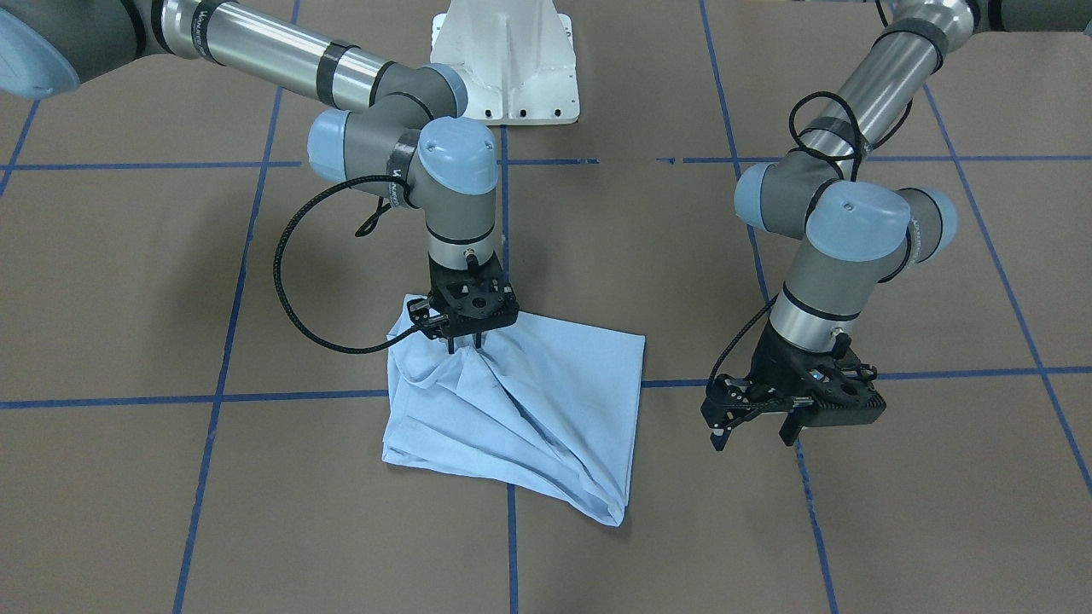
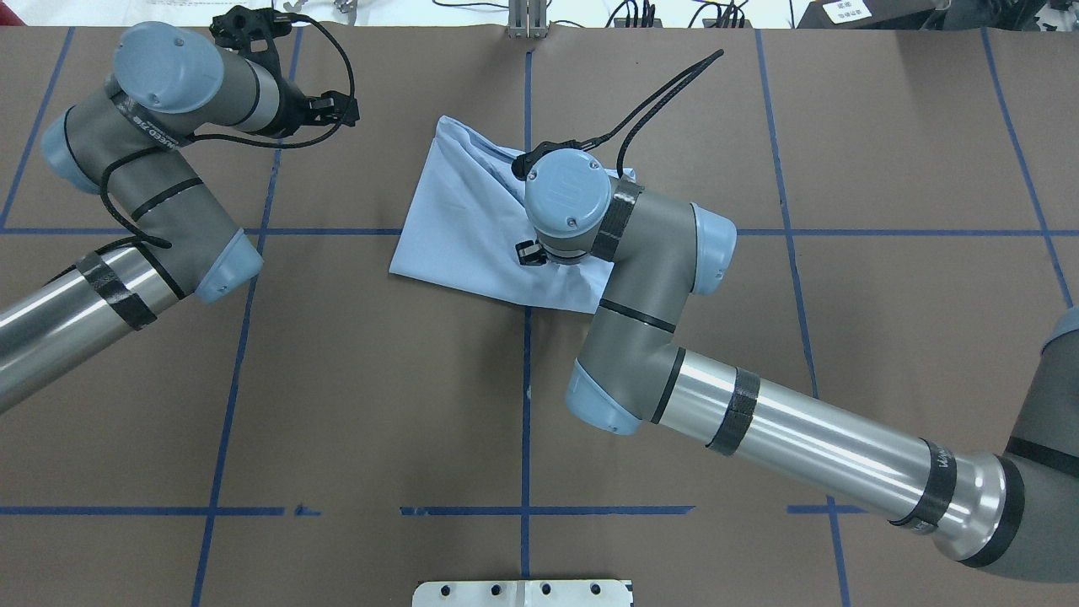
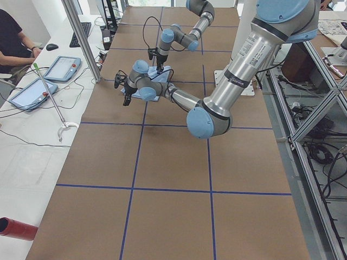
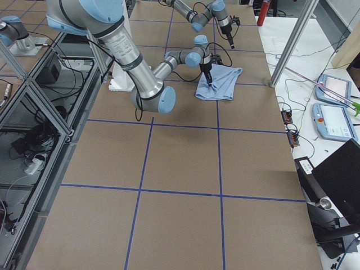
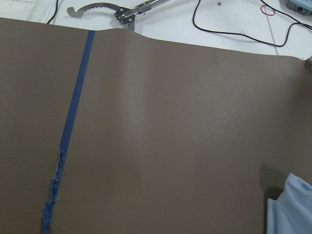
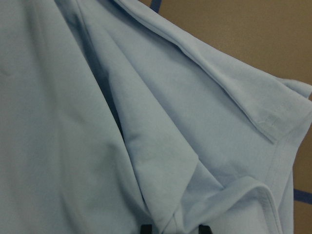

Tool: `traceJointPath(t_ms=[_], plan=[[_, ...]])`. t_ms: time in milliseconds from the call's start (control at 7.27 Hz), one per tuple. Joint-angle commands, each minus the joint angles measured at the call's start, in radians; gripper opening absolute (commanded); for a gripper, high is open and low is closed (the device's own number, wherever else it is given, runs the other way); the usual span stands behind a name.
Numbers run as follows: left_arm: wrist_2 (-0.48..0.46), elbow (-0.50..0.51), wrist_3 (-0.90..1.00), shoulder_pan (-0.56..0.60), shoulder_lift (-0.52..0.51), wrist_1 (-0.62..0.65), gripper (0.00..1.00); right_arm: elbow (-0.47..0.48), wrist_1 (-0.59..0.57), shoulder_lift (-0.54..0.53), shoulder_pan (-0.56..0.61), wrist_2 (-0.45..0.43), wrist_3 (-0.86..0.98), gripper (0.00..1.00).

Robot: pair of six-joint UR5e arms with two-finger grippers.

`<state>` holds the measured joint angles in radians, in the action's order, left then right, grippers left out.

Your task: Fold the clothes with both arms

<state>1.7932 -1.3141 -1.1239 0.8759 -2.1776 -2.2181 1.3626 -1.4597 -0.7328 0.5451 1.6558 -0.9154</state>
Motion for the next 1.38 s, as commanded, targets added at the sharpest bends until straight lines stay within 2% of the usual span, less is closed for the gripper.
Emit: traceJointPath(t_ms=[0,275,551,826,1101,1239], plan=[[0.000,-0.004,-0.001,0.000,-0.001,0.000,1.00,-0.002,-0.001,0.000,0.003,0.001,0.009,0.00],[0.000,-0.005,-0.007,0.000,-0.005,0.002,1.00,-0.002,-0.004,-0.002,0.019,0.005,0.013,0.00],[0.000,-0.005,-0.008,-0.002,-0.007,0.002,1.00,-0.004,-0.007,-0.007,0.103,0.010,0.051,0.00],[0.000,-0.005,-0.008,-0.002,-0.010,0.002,1.00,-0.101,0.001,-0.007,0.177,0.009,0.139,0.00],[0.000,-0.007,-0.010,-0.002,-0.014,0.002,1.00,-0.189,0.085,-0.002,0.199,0.004,0.164,0.00],[0.000,-0.007,-0.010,-0.003,-0.016,0.002,1.00,-0.192,0.090,0.006,0.199,0.002,0.162,0.09]])
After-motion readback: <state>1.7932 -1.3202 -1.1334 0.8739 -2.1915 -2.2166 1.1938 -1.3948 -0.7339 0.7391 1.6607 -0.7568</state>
